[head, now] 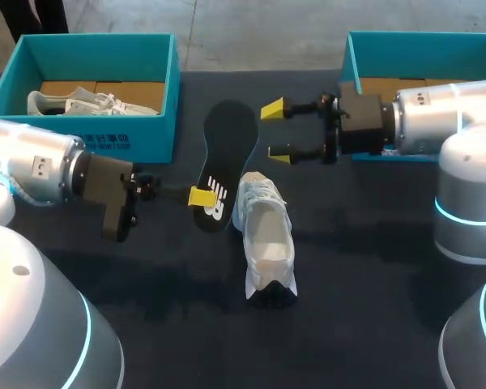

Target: Take the shoe out of the shoebox, open the shoe tongue, remove and reinsert the insole, then place the shoe into the shoebox

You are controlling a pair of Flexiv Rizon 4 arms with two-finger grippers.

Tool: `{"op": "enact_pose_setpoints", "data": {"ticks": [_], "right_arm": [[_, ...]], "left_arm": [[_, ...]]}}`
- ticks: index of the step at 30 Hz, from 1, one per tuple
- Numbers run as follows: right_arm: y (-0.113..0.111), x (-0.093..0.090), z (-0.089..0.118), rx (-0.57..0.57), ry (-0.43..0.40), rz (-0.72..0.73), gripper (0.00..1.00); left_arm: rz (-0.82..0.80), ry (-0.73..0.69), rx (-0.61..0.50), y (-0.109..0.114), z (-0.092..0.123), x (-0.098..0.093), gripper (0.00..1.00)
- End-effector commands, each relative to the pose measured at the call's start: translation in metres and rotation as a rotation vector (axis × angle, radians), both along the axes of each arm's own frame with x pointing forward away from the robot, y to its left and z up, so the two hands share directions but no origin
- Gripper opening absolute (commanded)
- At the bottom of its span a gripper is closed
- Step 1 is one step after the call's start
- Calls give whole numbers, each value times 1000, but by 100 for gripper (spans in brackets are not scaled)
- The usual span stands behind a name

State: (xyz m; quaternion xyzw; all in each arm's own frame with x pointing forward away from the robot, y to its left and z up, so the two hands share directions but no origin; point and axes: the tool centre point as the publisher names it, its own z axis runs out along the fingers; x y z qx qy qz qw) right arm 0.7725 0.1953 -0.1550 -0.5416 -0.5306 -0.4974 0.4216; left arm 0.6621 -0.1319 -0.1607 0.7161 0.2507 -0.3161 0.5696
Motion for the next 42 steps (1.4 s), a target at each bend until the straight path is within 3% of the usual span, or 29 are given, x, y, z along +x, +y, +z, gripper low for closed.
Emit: {"op": "enact_pose_setpoints", "data": {"ticks": [1, 6, 8, 11, 19, 25, 29, 42], "right_arm": [[14, 0, 5, -8, 4, -3, 98], [23, 1, 11, -17, 33, 2, 89], [25, 1, 13, -23, 52, 5, 76], [30, 0, 15, -39, 81, 8, 67], [40, -4, 19, -31, 121, 15, 66], [45, -9, 22, -30, 130, 17, 49], [46, -11, 24, -30, 129, 11, 43], [44, -12, 28, -30, 119, -3, 35]], "left_arm": [[2, -4, -4, -1, -1, 0, 0], [2, -4, -4, -1, -1, 0, 0], [2, -4, -4, -1, -1, 0, 0], [2, -4, -4, -1, -1, 0, 0], [2, -4, -4, -1, -1, 0, 0], [2, -4, -4, -1, -1, 0, 0], [2, -4, -4, -1, -1, 0, 0], [2, -4, -4, -1, -1, 0, 0]]}}
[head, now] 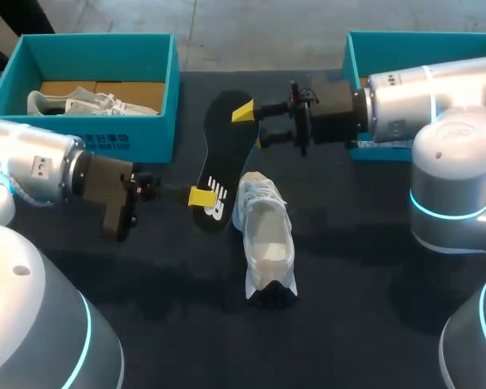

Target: Take the shoe out of the shoebox, open the shoe tongue, remove and reinsert the insole, then place the shoe into the shoebox

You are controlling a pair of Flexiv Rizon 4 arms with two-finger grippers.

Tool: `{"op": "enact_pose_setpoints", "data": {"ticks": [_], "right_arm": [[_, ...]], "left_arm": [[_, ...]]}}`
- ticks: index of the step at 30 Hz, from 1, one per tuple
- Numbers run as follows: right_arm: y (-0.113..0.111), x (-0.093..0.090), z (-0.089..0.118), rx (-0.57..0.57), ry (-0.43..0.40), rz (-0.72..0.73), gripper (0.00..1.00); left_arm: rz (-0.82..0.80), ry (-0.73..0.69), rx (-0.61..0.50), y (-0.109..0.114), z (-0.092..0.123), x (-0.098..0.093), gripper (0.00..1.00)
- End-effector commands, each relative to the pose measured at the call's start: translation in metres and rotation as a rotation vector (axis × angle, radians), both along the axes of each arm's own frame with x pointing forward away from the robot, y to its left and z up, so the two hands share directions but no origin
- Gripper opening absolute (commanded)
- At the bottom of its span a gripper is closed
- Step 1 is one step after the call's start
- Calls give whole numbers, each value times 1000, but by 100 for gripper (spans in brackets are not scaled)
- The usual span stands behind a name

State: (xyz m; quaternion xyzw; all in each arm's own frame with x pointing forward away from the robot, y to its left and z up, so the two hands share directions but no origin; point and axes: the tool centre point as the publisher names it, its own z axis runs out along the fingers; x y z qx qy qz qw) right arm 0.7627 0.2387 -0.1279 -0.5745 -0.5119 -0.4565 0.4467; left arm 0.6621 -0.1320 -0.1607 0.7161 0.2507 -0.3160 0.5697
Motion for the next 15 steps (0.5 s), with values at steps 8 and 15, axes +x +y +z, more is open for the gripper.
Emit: {"op": "enact_pose_setpoints", "data": {"ticks": [8, 15], "right_arm": [[0, -2, 2, -7, -2, -8, 29], [1, -2, 0, -7, 1, -8, 0]], "left_arm": [[2, -4, -4, -1, -1, 0, 0], [2, -4, -4, -1, -1, 0, 0]]}}
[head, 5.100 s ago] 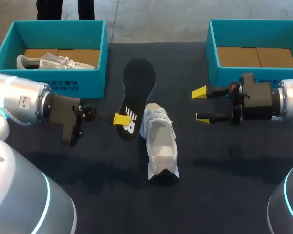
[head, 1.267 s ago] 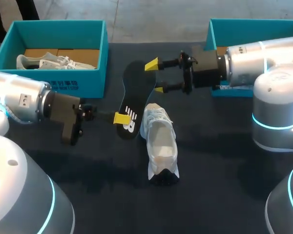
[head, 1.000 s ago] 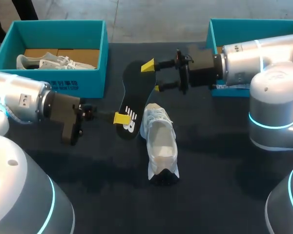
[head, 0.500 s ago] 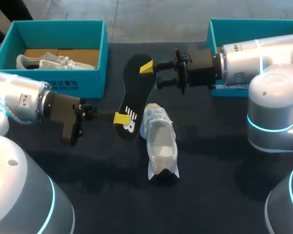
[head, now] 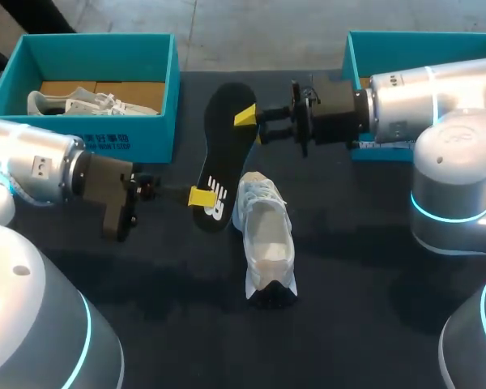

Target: Take the shoe out of the shoebox, open the shoe tongue, remove and reinsert the insole, then place the shoe into the shoebox

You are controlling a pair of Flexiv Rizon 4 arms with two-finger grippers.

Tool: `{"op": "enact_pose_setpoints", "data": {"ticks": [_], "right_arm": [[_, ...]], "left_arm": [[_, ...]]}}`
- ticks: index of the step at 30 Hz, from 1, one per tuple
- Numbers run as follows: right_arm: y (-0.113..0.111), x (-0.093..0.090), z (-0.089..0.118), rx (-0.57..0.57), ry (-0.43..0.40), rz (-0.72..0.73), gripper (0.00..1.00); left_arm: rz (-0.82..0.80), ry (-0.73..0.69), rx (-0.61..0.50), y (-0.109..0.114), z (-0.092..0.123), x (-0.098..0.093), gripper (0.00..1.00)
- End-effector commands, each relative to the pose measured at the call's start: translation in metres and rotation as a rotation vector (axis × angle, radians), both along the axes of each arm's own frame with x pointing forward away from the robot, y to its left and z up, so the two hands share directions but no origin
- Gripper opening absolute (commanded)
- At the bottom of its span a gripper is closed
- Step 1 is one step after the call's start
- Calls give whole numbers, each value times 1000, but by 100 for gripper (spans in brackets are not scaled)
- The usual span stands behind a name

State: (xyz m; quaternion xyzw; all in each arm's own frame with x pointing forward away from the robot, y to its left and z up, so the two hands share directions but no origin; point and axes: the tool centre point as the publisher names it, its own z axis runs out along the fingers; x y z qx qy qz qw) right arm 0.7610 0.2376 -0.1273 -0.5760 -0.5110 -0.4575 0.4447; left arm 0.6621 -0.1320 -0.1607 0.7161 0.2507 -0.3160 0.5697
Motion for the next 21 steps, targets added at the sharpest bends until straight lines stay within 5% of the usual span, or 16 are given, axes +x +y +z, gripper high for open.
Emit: {"op": "enact_pose_setpoints", "data": {"ticks": [1, 21], "right_arm": [[2, 0, -1, -5, 2, -3, 0], [0, -3, -4, 7, -6, 2, 0]], "left_arm": [[2, -4, -4, -1, -1, 0, 0], [4, 2, -7, -1, -1, 0, 1]]}}
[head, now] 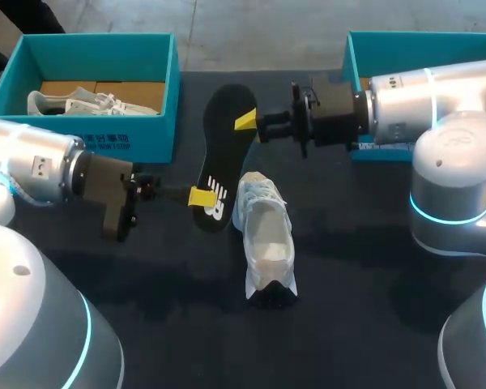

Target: Take the shoe out of the shoebox, open the shoe tongue, remove and reinsert the insole, then place the shoe into the shoebox

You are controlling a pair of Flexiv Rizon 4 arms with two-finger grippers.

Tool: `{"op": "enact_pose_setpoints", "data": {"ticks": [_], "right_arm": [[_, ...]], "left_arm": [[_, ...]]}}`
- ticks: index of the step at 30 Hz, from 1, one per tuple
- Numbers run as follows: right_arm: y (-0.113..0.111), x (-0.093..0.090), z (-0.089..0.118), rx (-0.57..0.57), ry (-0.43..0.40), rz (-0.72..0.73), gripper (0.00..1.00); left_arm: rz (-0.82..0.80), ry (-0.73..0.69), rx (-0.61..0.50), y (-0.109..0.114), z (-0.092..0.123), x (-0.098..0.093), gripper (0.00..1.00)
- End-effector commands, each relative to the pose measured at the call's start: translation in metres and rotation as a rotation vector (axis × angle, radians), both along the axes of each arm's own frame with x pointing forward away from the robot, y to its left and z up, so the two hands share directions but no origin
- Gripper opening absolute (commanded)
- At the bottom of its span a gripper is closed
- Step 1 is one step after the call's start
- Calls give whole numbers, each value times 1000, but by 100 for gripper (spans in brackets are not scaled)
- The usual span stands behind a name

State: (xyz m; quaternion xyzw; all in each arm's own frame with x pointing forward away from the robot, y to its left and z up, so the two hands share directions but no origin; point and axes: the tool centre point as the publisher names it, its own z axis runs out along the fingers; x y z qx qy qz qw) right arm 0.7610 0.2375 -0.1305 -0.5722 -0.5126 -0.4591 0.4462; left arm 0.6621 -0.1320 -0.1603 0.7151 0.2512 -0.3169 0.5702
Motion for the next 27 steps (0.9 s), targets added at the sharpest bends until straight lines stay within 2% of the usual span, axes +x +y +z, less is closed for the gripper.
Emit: {"op": "enact_pose_setpoints", "data": {"ticks": [1, 2, 4, 14, 27], "right_arm": [[-1, -3, -2, 3, -1, -4, 0], [-1, -3, -2, 4, -1, -4, 0], [-2, -4, -2, 6, -1, -5, 0], [-5, -5, -4, 0, -2, -4, 0], [-20, -5, -24, 4, 28, -2, 0]], "left_arm": [[5, 3, -7, -1, -1, 0, 65], [5, 3, -8, -1, -1, 0, 75], [6, 4, -9, -1, -1, -1, 100], [23, 10, -13, 3, 5, -3, 100], [56, 34, 64, 32, 17, -4, 100]]}}
